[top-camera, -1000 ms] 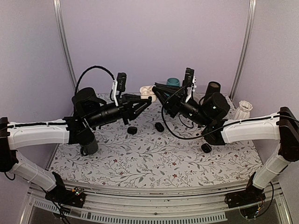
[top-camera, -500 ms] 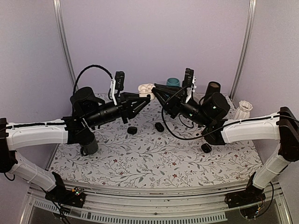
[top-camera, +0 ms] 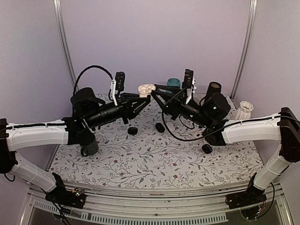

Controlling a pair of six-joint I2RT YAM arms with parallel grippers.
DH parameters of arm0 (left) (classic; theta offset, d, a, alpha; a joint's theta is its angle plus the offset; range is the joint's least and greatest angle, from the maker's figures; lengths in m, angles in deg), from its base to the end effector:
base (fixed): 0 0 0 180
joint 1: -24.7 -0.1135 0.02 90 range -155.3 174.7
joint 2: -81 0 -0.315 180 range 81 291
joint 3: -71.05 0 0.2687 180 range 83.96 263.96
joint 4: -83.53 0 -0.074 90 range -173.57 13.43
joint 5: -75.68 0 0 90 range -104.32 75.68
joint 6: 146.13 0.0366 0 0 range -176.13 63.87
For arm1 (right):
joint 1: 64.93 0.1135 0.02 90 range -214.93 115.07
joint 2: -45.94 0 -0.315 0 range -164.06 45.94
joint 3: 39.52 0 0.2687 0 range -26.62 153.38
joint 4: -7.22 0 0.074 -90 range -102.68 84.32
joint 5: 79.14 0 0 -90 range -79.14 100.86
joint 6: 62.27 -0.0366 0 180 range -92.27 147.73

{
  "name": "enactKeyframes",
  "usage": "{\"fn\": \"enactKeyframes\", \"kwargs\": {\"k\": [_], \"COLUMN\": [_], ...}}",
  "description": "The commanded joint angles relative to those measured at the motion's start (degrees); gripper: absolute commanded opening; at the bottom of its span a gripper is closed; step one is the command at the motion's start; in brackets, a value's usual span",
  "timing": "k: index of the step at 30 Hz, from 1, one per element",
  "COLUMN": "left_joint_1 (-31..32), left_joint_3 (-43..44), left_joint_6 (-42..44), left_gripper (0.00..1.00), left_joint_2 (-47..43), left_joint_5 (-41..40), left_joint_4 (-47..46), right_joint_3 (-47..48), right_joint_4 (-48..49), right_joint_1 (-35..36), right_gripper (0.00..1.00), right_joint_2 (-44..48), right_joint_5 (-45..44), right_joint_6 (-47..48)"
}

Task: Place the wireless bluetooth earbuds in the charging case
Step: Insert the right earbud into the right side groove of the charging case, then close the charging case with the earbuds.

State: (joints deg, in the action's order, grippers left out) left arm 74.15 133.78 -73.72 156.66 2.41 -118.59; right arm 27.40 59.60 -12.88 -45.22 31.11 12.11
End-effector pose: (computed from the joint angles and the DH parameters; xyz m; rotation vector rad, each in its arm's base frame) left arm 0.1945 -0.2436 0.3760 0.6615 1.3726 -1.1582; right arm 0.2157 0.2971 0.3692 -0.6844 0.9844 1.2381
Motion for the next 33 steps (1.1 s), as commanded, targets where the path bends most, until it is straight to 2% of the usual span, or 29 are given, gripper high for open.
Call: {"fn": "enactKeyframes", "kwargs": {"k": [1, 14, 22, 33], "left_joint_1": [0.1, 0.1, 0.1, -0.6], "left_joint_3": [0.0, 0.0, 0.1, -0.8], "left_joint_6": [0.8, 0.8, 0.9, 3.7], "left_gripper": [0.00, 0.00, 0.00, 0.00], "left_joint_2": [-1.9, -1.5, -1.3, -3.1], "left_joint_5": [-1.9, -2.0, -2.1, 1.6], "left_joint_4": [-2.7, -2.2, -1.6, 1.7], "right_joint_3": [-0.1, -1.5, -3.2, -5.9], "right_joint_4": [-3.9, -7.6, -8.0, -16.1], "right_joint_1": [0.5, 0.5, 0.4, 0.4], "right_gripper": [0.37, 0.51, 0.52, 0.49], "right_joint_2": [0.0, 2.2, 3.9, 11.6], "right_joint_5": [1.7, -1.6, -3.6, -10.5], "right_joint_6": [-0.3, 0.5, 1.0, 2.7]}}
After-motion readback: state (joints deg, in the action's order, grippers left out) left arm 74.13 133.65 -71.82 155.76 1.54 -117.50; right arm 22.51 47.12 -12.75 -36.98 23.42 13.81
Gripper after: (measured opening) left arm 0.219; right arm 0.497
